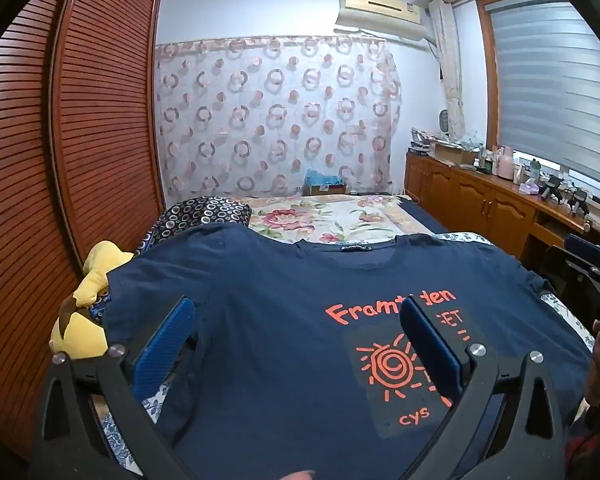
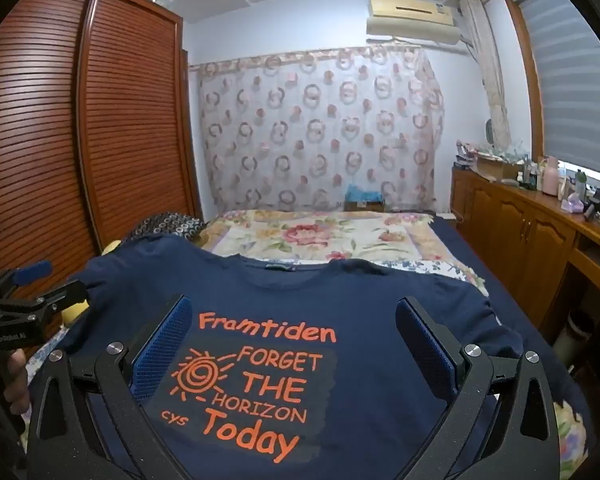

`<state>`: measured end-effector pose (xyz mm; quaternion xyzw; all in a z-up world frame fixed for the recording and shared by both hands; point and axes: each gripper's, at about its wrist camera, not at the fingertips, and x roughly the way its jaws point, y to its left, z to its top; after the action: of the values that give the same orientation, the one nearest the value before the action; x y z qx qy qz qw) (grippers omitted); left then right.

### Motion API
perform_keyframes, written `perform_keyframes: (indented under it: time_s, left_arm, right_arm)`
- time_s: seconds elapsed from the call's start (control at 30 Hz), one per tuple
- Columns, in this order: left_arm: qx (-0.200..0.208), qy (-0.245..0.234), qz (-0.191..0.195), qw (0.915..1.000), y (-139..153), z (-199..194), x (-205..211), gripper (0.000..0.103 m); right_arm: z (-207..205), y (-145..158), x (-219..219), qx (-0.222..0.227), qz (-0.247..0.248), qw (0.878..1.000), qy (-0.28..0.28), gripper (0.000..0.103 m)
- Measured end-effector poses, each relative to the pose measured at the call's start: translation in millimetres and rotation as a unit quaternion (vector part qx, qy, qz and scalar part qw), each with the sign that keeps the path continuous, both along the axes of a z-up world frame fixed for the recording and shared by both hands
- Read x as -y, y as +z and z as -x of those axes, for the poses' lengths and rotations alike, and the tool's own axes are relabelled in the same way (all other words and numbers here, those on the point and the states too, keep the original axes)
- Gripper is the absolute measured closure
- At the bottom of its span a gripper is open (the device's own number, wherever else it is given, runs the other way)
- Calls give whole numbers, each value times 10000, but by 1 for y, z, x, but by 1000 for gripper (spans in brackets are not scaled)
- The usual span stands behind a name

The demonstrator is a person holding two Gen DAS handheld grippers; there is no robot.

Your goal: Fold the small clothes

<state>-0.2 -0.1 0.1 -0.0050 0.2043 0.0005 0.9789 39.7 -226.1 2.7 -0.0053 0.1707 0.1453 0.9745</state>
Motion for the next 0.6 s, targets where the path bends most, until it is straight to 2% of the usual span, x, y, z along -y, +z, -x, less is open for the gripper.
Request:
perform_keyframes:
  time_s: [0.6]
  left_arm:
    - [-20,37,25,10000,0,0,0,0]
  right_arm:
    - [-1,-1,1,-35,3,10000,-3,0]
